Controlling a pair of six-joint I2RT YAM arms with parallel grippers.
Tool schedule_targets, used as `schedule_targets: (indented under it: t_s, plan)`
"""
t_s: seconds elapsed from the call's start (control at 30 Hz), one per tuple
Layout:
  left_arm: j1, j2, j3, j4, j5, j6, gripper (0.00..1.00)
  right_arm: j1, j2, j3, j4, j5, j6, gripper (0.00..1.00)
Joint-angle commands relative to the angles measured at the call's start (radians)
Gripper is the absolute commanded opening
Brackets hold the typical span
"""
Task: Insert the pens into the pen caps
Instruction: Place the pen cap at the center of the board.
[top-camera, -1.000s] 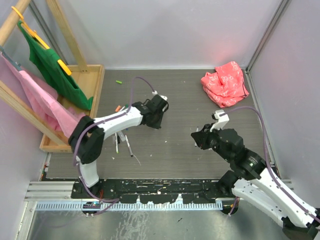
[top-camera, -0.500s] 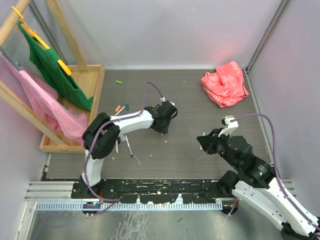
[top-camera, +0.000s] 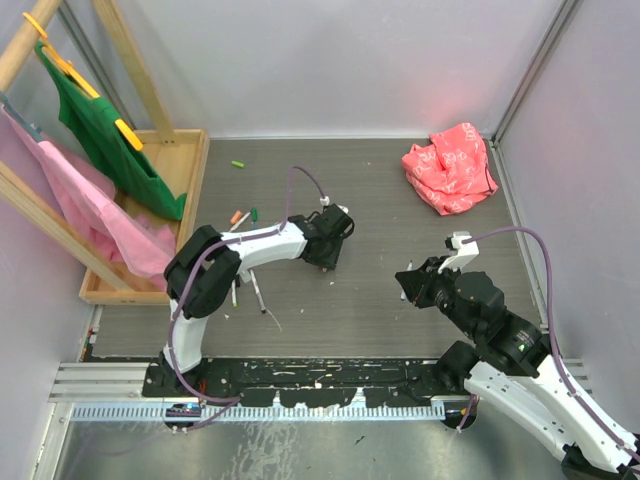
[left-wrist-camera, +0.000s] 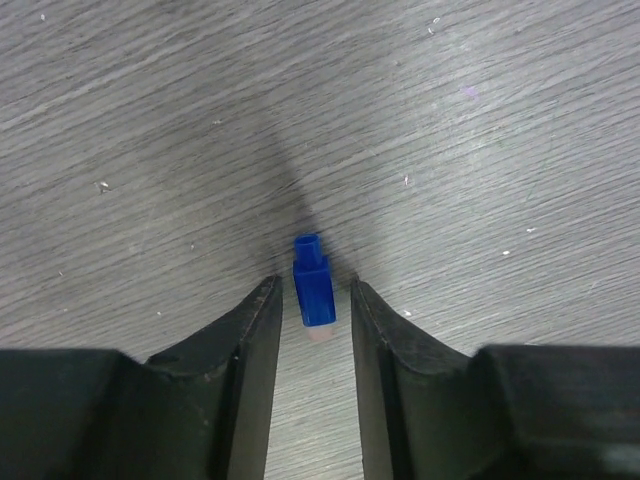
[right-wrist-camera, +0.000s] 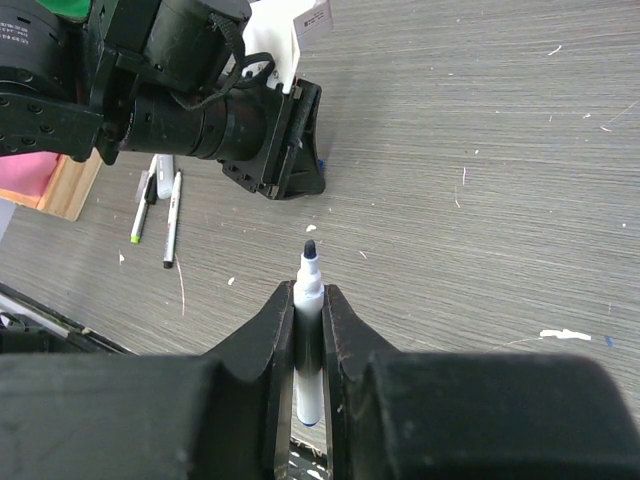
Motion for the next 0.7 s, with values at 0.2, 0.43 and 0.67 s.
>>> schedule_targets:
  t_s: [0.2,0.43,0.67]
  plan:
    - [-0.003,-0.193,0.014,-0.015,0.040,0.037,0.49,-0.003,0.001,0.062,-0.006,0.032,0.008,0.00]
    - [0.003,-0.403,-0.045,-0.134,0.043,0.050,0.55,-0.004,-0.003,0.084,-0.033,0.062,0.020,0.00]
    - [0.055,-0.675,-0.230,-0.119,0.123,0.032,0.60,-0.003,0.001,0.088,0.008,0.008,0.004,0.00]
